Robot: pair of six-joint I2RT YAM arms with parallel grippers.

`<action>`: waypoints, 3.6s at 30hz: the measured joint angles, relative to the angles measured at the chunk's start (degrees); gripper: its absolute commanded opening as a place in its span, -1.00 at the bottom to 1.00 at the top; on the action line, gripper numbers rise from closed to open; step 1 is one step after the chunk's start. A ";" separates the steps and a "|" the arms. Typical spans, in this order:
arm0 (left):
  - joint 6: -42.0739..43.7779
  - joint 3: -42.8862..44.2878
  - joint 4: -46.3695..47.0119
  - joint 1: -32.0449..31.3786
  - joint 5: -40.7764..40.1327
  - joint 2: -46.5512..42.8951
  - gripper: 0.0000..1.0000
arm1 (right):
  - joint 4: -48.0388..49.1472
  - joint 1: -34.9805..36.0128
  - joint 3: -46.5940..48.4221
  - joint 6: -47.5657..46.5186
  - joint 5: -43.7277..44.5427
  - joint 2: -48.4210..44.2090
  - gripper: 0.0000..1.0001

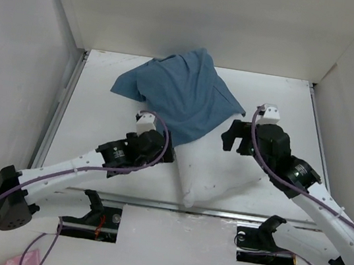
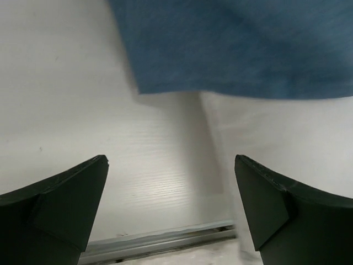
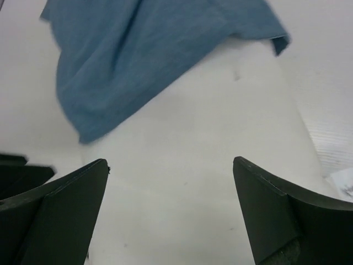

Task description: Put the pillow into the pillowcase

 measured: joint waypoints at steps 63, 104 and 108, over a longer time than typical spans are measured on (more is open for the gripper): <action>14.53 7.72 12.24 -11.08 13.35 -0.13 -1.00 | 44.39 9.49 19.34 14.56 35.43 50.27 -1.00; 4.35 20.24 -9.99 4.07 -10.32 22.77 1.00 | 41.03 0.24 -7.96 0.48 -32.41 29.83 0.82; 2.56 20.24 -14.95 4.35 -12.28 18.25 1.00 | 37.62 3.30 -8.04 -1.53 -34.56 26.82 0.82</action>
